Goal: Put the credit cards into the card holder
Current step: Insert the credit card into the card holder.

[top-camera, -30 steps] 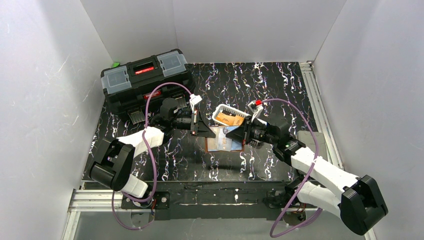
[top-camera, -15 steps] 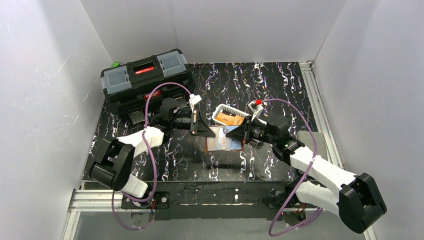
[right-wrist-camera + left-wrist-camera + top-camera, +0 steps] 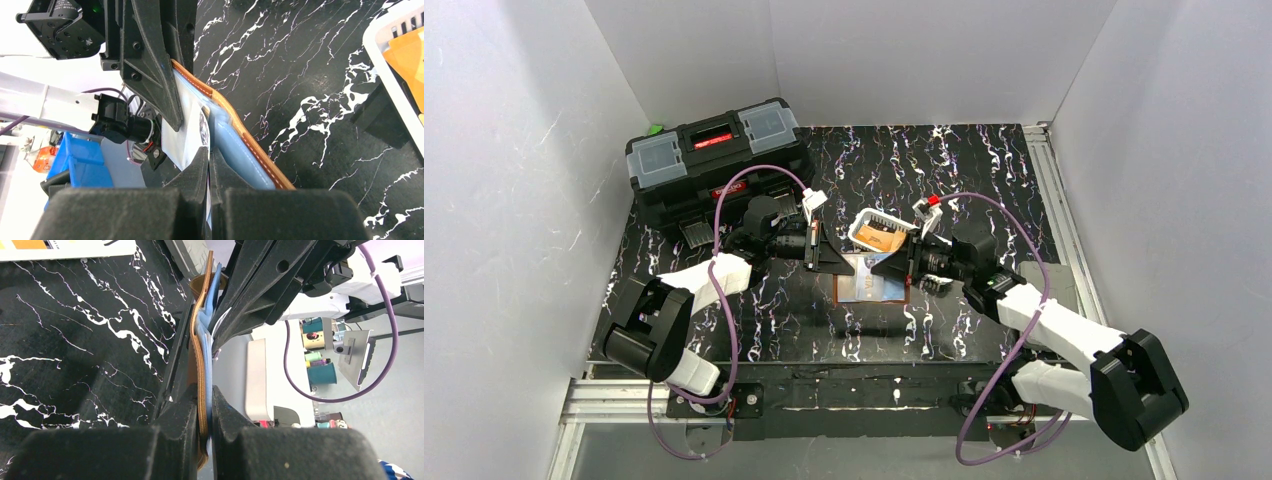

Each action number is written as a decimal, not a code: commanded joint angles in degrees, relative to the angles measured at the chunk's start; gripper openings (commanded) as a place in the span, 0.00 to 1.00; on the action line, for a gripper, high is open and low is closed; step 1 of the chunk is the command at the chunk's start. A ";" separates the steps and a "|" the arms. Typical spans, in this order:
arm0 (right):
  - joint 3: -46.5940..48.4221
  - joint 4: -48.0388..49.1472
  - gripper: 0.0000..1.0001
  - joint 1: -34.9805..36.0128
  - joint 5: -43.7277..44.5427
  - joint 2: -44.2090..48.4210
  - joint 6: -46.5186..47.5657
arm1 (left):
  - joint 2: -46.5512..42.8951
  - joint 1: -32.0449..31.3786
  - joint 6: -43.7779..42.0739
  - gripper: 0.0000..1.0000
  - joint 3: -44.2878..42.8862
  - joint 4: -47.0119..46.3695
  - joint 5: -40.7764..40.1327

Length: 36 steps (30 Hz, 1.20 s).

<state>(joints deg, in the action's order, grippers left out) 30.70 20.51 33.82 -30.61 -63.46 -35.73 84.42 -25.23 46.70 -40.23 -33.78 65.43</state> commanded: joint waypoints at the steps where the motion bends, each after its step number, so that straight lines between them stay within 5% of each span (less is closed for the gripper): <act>1: -0.09 -10.10 0.01 1.06 -1.67 -3.90 4.36 | -5.46 -1.23 1.98 0.02 -3.59 -7.80 5.89; 15: 0.71 -5.55 0.01 3.72 3.11 -5.86 0.40 | -5.27 -1.31 2.52 0.24 -3.31 -6.56 4.83; 31: 2.34 4.11 0.01 5.20 11.90 -10.10 -7.80 | -5.36 -1.24 -2.92 0.19 0.25 0.99 0.93; 36: 5.71 3.83 0.20 5.54 12.56 -13.40 -7.76 | -5.08 -0.44 -5.50 0.18 1.55 4.81 -2.90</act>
<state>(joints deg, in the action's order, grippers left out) 32.58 23.29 38.76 -24.71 -73.17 -43.44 84.29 -24.27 42.04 -38.89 -29.56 58.46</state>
